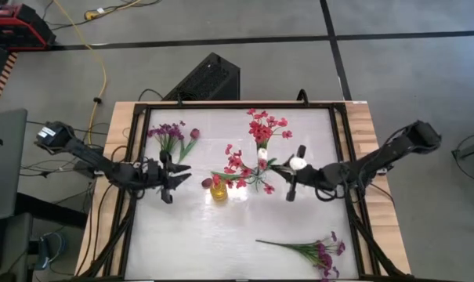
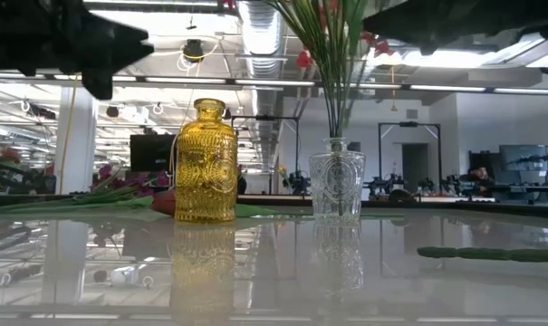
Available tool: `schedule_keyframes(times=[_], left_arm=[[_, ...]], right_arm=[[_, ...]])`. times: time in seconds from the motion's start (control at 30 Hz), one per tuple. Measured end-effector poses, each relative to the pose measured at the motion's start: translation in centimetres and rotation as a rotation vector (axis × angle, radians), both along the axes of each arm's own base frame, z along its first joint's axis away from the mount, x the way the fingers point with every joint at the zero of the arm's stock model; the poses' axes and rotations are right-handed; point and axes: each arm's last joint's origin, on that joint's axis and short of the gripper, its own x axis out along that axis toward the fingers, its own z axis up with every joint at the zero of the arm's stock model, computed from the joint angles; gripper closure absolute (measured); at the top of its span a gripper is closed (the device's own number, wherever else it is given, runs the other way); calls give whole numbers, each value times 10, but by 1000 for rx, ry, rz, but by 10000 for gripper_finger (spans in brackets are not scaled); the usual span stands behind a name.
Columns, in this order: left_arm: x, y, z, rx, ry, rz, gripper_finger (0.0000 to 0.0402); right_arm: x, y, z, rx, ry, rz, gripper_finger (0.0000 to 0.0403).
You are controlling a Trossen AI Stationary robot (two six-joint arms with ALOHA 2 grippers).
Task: Sort flowers into vase by color
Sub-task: Put the white tulip into the transparent vase
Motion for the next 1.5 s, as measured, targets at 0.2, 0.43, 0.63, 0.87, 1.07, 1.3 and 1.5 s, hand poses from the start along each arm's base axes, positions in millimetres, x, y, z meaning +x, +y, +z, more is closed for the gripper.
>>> schedule_keyframes(times=[0.2,0.43,0.63,0.87,1.07,1.3,1.5], left_arm=[[12,-4,1,58,72,-11,292],[22,-9,6,104,95,-19,292],[27,-11,-3,121,140,-16,292],[31,-9,-6,114,145,4,292],[33,-5,-5,85,142,20,292],[33,-5,-5,83,140,13,292],[33,-6,-6,88,142,-1,292]], right_arm=[[11,-14,-7,87,-4,42,379],[13,-16,-8,131,-9,39,379],[6,-18,3,144,-52,56,379],[5,-18,1,154,-26,55,379],[6,-20,-4,180,13,47,378],[13,-24,-11,198,23,24,377],[18,-25,-16,222,31,41,375]])
